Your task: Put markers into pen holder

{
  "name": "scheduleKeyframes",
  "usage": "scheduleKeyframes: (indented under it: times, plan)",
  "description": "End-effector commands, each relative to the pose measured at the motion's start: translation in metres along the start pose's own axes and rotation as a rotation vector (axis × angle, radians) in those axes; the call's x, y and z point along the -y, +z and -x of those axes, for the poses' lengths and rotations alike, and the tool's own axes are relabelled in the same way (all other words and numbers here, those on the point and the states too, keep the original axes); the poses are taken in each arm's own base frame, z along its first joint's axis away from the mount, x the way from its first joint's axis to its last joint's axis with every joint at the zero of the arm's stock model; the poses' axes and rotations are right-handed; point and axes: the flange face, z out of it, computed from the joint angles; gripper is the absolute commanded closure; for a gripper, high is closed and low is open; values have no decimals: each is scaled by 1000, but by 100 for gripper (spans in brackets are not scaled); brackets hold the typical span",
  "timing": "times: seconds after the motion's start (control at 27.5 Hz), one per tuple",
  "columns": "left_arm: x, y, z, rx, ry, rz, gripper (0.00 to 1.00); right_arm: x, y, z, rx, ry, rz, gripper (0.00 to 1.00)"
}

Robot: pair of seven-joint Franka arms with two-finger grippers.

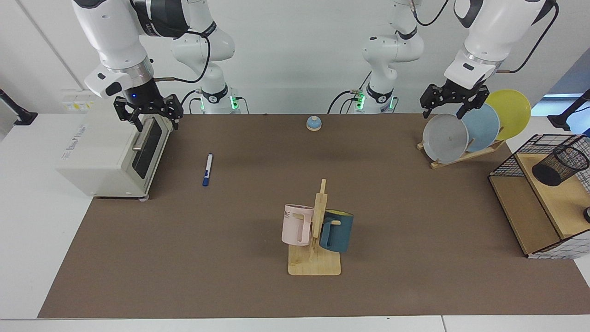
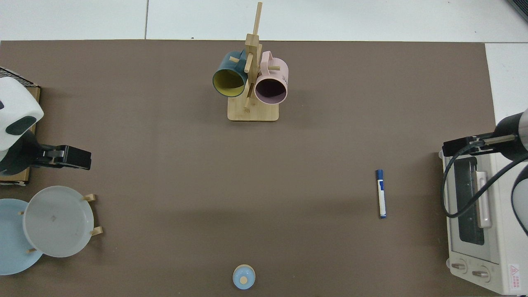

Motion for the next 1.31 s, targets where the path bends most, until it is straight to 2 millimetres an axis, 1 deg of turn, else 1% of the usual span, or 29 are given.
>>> scheduleKeyframes:
  times: [0.0, 0.29, 0.44, 0.58, 0.66, 0.76, 1.02, 1.09, 1.27]
  plan:
    - [-1, -3, 5, -12, 8, 1, 0, -3, -1, 3, -10, 8, -20, 0]
    - [-2, -4, 3, -24, 13, 1, 0, -3, -1, 4, -2, 7, -21, 0]
    - [-2, -4, 3, -24, 13, 1, 0, -3, -2, 2, -16, 7, -20, 0]
    - [-2, -3, 3, -21, 13, 1, 0, -3, -2, 7, 9, 5, -19, 0]
    - [-2, -4, 3, -23, 13, 1, 0, -3, 2, 10, 18, 10, -22, 0]
    - [-2, -3, 3, -21, 14, 1, 0, -3, 3, 10, 12, 11, -22, 0]
    - [-1, -3, 4, -17, 13, 1, 0, 2, 17, 10, 35, 3, -23, 0]
    - [-2, -3, 5, -15, 14, 1, 0, 3, 26, 10, 41, 4, -24, 0]
    - [1, -1, 6, -10, 10, 1, 0, 7, 58, 9, 38, -1, -24, 0]
